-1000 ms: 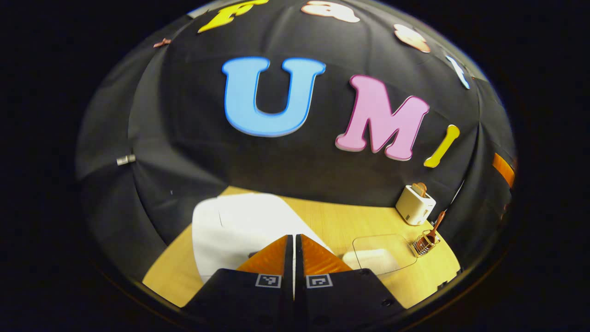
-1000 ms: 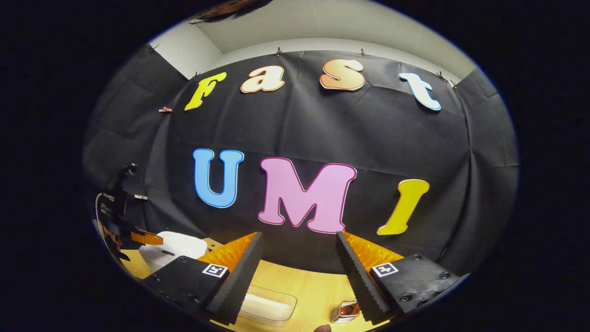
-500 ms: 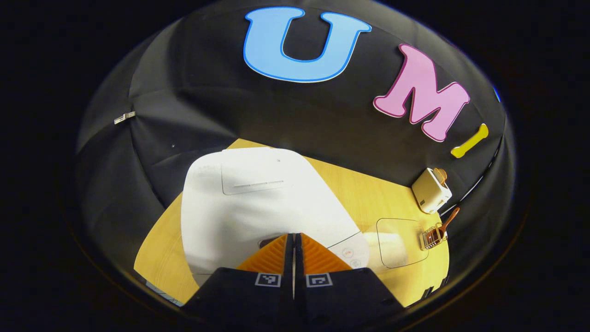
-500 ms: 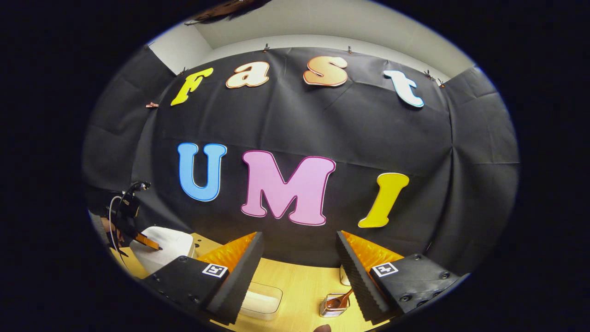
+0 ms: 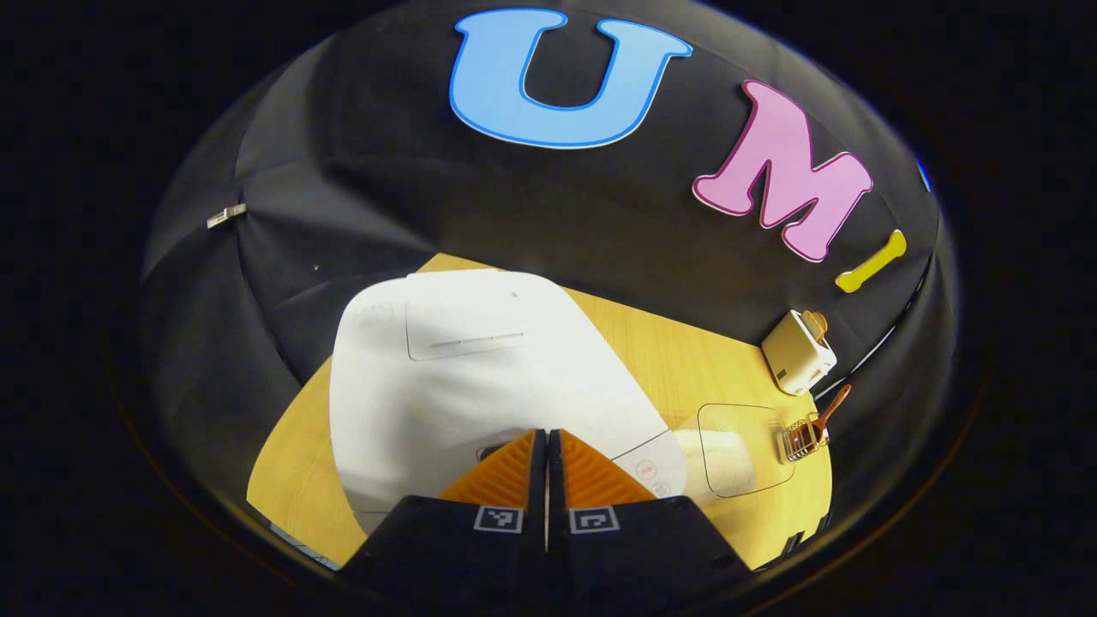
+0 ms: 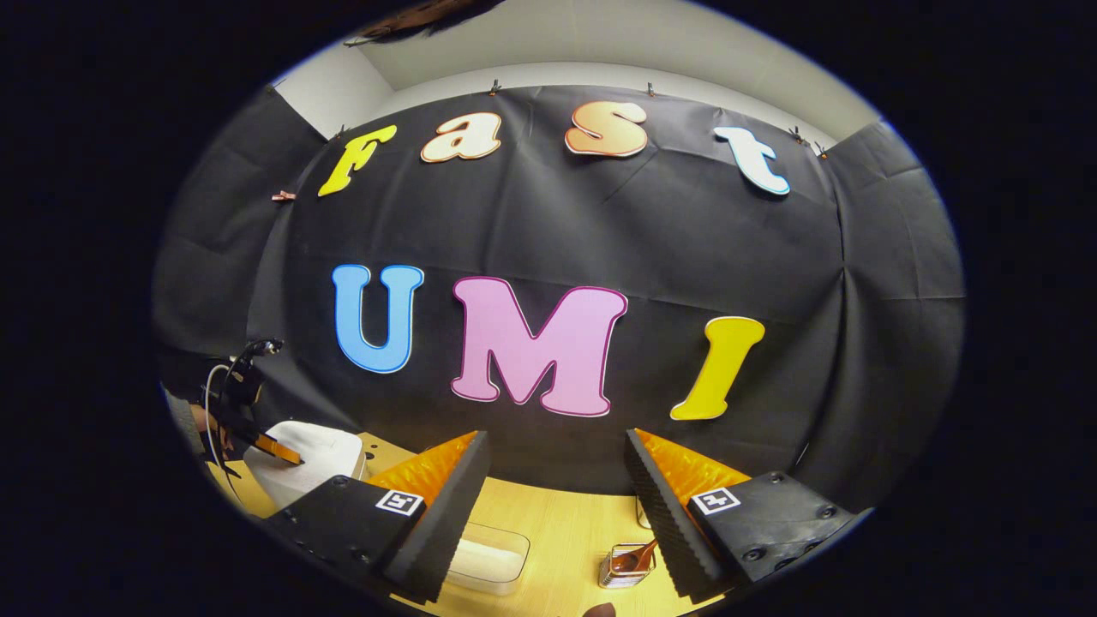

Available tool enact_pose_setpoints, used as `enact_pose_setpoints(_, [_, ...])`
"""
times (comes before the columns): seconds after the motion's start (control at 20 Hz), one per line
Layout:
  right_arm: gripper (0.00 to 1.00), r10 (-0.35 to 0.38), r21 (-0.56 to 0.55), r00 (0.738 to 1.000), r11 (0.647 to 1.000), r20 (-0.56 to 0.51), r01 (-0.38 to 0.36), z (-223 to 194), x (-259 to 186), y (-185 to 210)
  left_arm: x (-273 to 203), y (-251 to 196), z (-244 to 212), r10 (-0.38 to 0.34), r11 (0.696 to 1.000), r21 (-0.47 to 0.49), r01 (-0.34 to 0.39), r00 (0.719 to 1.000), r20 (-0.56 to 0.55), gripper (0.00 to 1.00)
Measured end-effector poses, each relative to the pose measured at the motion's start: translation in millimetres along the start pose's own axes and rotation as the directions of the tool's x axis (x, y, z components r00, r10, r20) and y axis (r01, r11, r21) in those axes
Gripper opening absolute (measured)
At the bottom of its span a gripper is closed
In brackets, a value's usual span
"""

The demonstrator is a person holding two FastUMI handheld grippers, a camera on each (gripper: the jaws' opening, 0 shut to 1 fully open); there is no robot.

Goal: Close the left gripper, press the button to open the rice cooker; take a wooden spoon from the chopstick holder with the right hand, scoop a spoonful of rice and pour it into the rice cooker, then put the wooden spoon back into the chopstick holder.

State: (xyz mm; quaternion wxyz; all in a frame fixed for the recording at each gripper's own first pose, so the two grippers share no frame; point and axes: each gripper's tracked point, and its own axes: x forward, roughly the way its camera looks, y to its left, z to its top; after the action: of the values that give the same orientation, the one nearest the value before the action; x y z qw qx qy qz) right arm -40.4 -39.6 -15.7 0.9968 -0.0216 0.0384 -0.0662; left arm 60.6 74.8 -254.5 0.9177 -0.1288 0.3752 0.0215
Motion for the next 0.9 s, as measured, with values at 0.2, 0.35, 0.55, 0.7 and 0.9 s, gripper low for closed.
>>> enact_pose_setpoints(0.2, [0.97, 0.015, 0.008, 1.0, 1.0, 0.004, -0.015, 0, 3, 6, -1, 1, 3, -0.01, 0.998, -0.062, 0.009, 1.0, -0.022, 0.06])
enact_pose_setpoints(0.35, [0.97, 0.02, 0.0, 1.0, 1.0, 0.009, -0.02, 1, 3, 6, -12, -4, 20, 0.011, 1.0, 0.017, -0.012, 0.999, 0.037, 0.06])
enact_pose_setpoints(0.55, [0.98, 0.015, 0.008, 1.0, 1.0, 0.01, -0.015, 3, 2, 3, -31, -11, 57, 0.0, 0.999, 0.037, -0.004, 0.992, 0.125, 0.06])
enact_pose_setpoints(0.7, [0.97, 0.015, 0.005, 1.0, 1.0, 0.015, -0.015, 5, 0, 2, -45, -12, 94, -0.01, 1.0, 0.006, 0.009, 0.973, 0.229, 0.06])
enact_pose_setpoints(0.9, [0.98, 0.016, 0.002, 1.0, 1.0, 0.019, -0.016, 7, -1, 0, -58, -6, 137, 0.015, 1.0, 0.009, -0.019, 0.93, 0.368, 0.06])
